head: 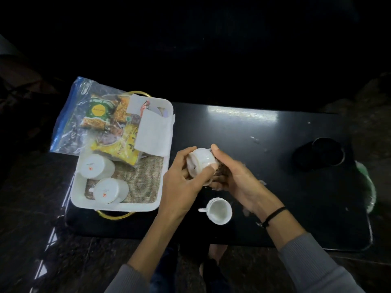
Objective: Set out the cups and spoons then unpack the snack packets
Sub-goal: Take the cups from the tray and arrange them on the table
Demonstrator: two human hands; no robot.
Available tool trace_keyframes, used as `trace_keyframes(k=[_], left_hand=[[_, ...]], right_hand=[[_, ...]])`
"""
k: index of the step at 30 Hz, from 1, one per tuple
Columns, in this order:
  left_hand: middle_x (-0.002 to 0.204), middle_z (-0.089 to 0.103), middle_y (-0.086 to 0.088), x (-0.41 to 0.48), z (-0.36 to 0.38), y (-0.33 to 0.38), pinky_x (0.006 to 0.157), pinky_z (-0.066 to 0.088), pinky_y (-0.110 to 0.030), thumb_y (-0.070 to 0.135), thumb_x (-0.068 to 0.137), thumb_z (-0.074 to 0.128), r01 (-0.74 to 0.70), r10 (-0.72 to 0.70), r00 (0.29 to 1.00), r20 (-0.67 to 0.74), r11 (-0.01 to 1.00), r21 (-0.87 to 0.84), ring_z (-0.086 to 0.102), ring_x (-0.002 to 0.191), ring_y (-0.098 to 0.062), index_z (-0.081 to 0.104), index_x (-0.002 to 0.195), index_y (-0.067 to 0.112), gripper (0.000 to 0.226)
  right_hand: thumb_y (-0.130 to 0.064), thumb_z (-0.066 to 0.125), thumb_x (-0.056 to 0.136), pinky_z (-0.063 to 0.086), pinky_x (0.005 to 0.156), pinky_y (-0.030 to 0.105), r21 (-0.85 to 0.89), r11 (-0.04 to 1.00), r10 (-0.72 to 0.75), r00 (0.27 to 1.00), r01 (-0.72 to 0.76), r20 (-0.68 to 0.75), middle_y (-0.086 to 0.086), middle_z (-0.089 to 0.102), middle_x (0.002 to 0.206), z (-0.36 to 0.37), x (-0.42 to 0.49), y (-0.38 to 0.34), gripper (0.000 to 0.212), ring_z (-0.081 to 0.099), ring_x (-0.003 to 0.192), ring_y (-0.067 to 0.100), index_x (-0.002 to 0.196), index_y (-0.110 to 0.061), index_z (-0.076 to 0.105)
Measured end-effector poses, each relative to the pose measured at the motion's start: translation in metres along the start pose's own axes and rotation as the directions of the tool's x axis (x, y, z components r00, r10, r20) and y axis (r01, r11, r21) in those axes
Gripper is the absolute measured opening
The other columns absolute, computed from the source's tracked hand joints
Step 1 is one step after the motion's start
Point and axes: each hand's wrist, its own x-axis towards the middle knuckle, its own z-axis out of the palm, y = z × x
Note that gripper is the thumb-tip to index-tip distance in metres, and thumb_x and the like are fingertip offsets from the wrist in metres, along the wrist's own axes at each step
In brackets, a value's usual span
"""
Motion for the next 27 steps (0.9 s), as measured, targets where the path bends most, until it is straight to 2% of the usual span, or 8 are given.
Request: trace_keyframes(k=[3, 8, 11, 14, 16, 18, 21, 27], left_hand=[[0.117, 0.073, 0.014, 0.0, 0.028, -0.004, 0.092, 0.059, -0.034, 0.054, 0.07, 0.083, 0.037, -0.036, 0.995, 0.095, 0.999, -0.017, 0.072, 0.104, -0.003, 0.06, 0.121, 0.047, 0.057], [0.13, 0.065, 0.019, -0.011, 0.052, -0.006, 0.097, 0.051, -0.021, 0.062, 0.069, 0.08, 0.006, -0.059, 0.967, 0.249, 0.977, 0.211, 0.063, 0.116, 0.005, 0.047, 0.139, 0.042, 0.08], [0.135, 0.062, 0.018, -0.021, 0.054, -0.011, 0.104, 0.05, -0.03, 0.056, 0.074, 0.079, -0.04, -0.073, 0.966, 0.248, 0.906, 0.421, 0.059, 0.123, 0.0, 0.051, 0.138, 0.037, 0.073], [0.143, 0.056, 0.017, -0.031, 0.053, -0.02, 0.11, 0.043, -0.035, 0.05, 0.077, 0.077, -0.116, -0.052, 0.967, 0.248, 0.779, 0.617, 0.05, 0.133, -0.007, 0.051, 0.14, 0.037, 0.07], [0.15, 0.05, 0.012, -0.035, 0.053, -0.029, 0.117, 0.034, -0.038, 0.049, 0.076, 0.079, -0.178, -0.035, 0.959, 0.28, 0.695, 0.696, 0.039, 0.144, -0.011, 0.047, 0.144, 0.034, 0.076], [0.157, 0.04, 0.011, -0.038, 0.054, -0.038, 0.122, 0.024, -0.041, 0.052, 0.074, 0.081, -0.2, -0.052, 0.953, 0.3, 0.636, 0.745, 0.031, 0.148, -0.012, 0.041, 0.149, 0.032, 0.087], [0.162, 0.029, 0.011, -0.041, 0.056, -0.052, 0.12, 0.025, -0.038, 0.052, 0.072, 0.083, -0.169, -0.094, 0.955, 0.282, 0.609, 0.775, 0.03, 0.148, -0.011, 0.033, 0.153, 0.03, 0.097], [0.154, 0.037, 0.015, -0.046, 0.058, -0.067, 0.112, 0.038, -0.037, 0.032, 0.076, 0.085, -0.168, -0.083, 0.958, 0.273, 0.611, 0.774, 0.041, 0.14, -0.011, 0.035, 0.15, 0.031, 0.089]], right_hand=[[-0.071, 0.069, 0.079, 0.055, 0.071, 0.026, -0.047, 0.998, -0.04, 0.996, 0.037, -0.081, 0.002, 0.078, 0.094, -0.029, -0.017, -0.002, 0.059, 0.073, 0.081, 0.012, 0.11, -0.021, 0.077], [-0.053, 0.081, 0.076, 0.055, 0.077, 0.027, -0.047, 0.994, -0.107, 0.942, 0.097, -0.317, 0.007, 0.08, 0.1, -0.072, -0.045, 0.013, 0.055, 0.075, 0.095, 0.02, 0.108, -0.009, 0.075], [-0.052, 0.087, 0.069, 0.054, 0.065, 0.015, -0.093, 0.992, -0.117, 0.911, 0.087, -0.396, 0.0, 0.08, 0.099, -0.093, -0.061, 0.028, 0.054, 0.076, 0.089, 0.008, 0.105, -0.015, 0.074], [-0.054, 0.089, 0.064, 0.057, 0.066, 0.019, -0.234, 0.972, -0.126, 0.883, 0.019, -0.451, -0.005, 0.078, 0.098, -0.109, -0.073, 0.046, 0.049, 0.074, 0.088, 0.006, 0.1, -0.027, 0.07], [-0.06, 0.087, 0.059, 0.058, 0.081, 0.032, -0.416, 0.907, -0.162, 0.857, -0.066, -0.49, -0.01, 0.072, 0.098, -0.115, -0.076, 0.058, 0.051, 0.069, 0.092, 0.007, 0.096, -0.031, 0.066], [-0.064, 0.081, 0.06, 0.044, 0.093, 0.038, -0.606, 0.785, -0.224, 0.852, -0.131, -0.474, -0.015, 0.065, 0.102, -0.116, -0.077, 0.069, 0.051, 0.062, 0.095, 0.006, 0.095, -0.034, 0.06], [-0.068, 0.071, 0.063, 0.028, 0.09, 0.034, -0.781, 0.608, -0.321, 0.855, -0.145, -0.408, -0.016, 0.055, 0.105, -0.114, -0.077, 0.082, 0.051, 0.054, 0.097, 0.008, 0.098, -0.037, 0.051], [-0.066, 0.062, 0.066, 0.031, 0.089, 0.033, -0.91, 0.396, -0.426, 0.853, -0.123, -0.301, -0.016, 0.048, 0.106, -0.11, -0.07, 0.11, 0.056, 0.057, 0.091, 0.011, 0.108, -0.032, 0.049]])
